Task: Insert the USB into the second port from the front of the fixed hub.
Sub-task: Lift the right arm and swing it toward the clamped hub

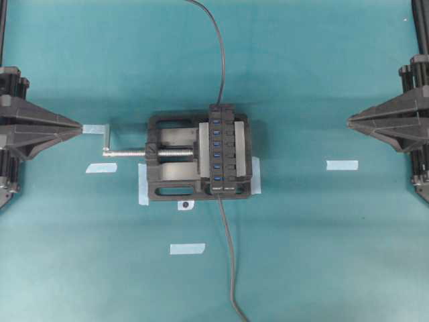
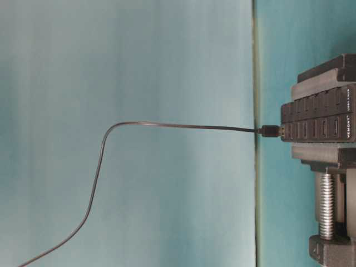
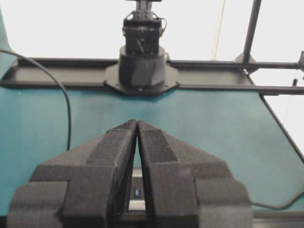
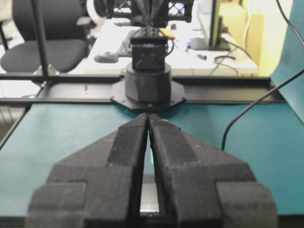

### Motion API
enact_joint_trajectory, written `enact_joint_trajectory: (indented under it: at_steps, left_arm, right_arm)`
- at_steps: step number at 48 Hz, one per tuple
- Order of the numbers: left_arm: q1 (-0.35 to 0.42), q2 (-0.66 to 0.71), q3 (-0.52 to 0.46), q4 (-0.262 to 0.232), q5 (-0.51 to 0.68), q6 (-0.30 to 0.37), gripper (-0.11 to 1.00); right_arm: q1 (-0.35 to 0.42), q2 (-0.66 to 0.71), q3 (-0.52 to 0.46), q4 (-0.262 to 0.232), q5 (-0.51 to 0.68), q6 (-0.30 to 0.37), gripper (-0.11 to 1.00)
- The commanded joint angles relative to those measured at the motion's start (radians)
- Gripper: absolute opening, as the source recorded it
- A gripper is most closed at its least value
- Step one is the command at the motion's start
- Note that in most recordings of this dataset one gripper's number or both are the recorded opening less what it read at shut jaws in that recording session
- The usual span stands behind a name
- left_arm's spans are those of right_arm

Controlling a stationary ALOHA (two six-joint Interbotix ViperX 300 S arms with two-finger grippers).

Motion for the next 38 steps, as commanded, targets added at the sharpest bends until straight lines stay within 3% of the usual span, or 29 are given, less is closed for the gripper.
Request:
enact_joint_trajectory:
  at_steps: [1,4,7,15,38]
  left_arm:
    - [-0.002,-0.002,0.009,0.005,-0.009,-0.015,0.13]
    - [-0.002,-0.003,0.017,0.005,-0.009,-0.025,0.07]
    - [-0.003,-0.002,0.017,0.005,-0.008,-0.031,0.0]
    - [-0.003,0.005,0.014,0.005,-0.008,-0.031,0.0]
    - [-0.003,0.034,-0.031,0.005,0.172,-0.029,0.0]
  right_arm:
    - [0.0,0.006,0.008,0.005,-0.012,-0.002,0.16]
    - [0.0,-0.003,0.026,0.008,-0.02,0.009,0.18]
    - [0.002,-0.018,0.041,0.011,-0.018,0.034,0.08]
    - [0.0,-0.066,0.058,0.011,0.0,0.109,-0.01]
    - [-0.066,-0.029,-0.017,0.012,0.225,0.112,-0.01]
